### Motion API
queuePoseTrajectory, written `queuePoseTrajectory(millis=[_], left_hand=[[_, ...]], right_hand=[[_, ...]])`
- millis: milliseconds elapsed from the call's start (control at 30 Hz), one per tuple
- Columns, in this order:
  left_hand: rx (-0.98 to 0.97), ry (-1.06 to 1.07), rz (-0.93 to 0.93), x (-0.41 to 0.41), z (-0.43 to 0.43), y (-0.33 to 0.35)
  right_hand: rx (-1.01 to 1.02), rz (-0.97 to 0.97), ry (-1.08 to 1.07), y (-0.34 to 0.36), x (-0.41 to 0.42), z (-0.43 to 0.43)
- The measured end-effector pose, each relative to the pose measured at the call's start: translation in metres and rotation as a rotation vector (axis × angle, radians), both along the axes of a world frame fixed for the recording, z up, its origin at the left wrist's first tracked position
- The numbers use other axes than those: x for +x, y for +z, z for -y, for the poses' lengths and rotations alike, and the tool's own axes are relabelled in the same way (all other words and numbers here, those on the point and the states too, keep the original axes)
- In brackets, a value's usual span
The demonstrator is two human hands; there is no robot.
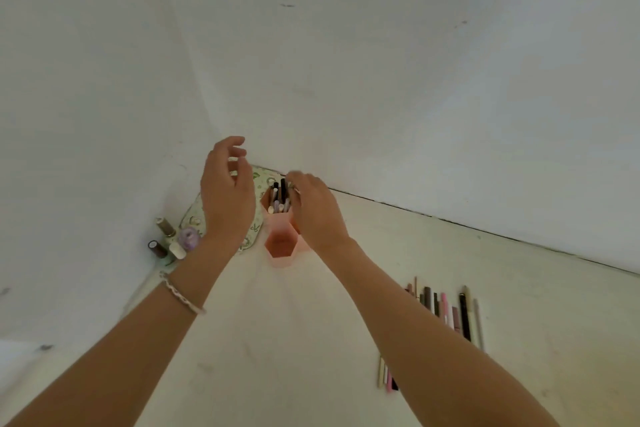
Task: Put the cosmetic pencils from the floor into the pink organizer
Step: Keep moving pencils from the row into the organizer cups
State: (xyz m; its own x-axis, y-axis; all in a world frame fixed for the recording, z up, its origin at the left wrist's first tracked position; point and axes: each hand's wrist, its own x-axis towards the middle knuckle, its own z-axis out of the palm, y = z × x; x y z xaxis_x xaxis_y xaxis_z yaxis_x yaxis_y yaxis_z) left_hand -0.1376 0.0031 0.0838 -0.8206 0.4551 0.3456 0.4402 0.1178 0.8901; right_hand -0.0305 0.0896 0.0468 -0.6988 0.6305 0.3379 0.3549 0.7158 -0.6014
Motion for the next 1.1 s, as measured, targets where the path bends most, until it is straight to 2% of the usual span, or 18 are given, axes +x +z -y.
queuePoseTrajectory(millis=[67, 133, 233, 300, 367, 467, 500, 600, 767, 1000, 1100], left_hand=[[0.000, -0.019, 0.018, 0.012, -0.005, 0.002], [0.001, -0.029, 0.010, 0.026, -0.009, 0.004], [0.030, -0.055, -0.028, 0.053, -0.016, 0.005], [-0.018, -0.133, -0.037, 0.080, -0.022, -0.003], [-0.264, -0.280, 0.018, 0.111, -0.029, -0.021], [-0.813, -0.505, 0.114, 0.164, -0.038, -0.060], [-0.936, -0.546, 0.104, 0.181, -0.039, -0.073], [-1.101, -0.570, 0.017, 0.216, -0.042, -0.101], [-1.159, -0.459, 0.031, 0.233, -0.049, -0.113], [-1.128, -0.453, 0.227, 0.230, -0.049, -0.111], [-1.030, -0.446, 0.228, 0.215, -0.048, -0.101]], right_hand=[[0.044, 0.039, -0.017, -0.007, 0.003, 0.002], [-0.014, 0.016, -0.068, -0.004, 0.009, 0.000], [-0.066, -0.094, -0.161, 0.006, 0.030, -0.014], [-0.112, -0.167, -0.270, 0.012, 0.052, -0.027], [-0.194, -0.188, -0.345, 0.015, 0.073, -0.037], [-0.311, -0.184, -0.407, 0.014, 0.109, -0.049], [-0.335, -0.170, -0.424, 0.013, 0.121, -0.053], [-0.357, -0.113, -0.465, 0.003, 0.154, -0.058], [-0.377, -0.075, -0.492, -0.015, 0.191, -0.062], [-0.415, -0.043, -0.462, -0.032, 0.201, -0.055], [-0.477, 0.144, -0.439, -0.038, 0.198, -0.056]])
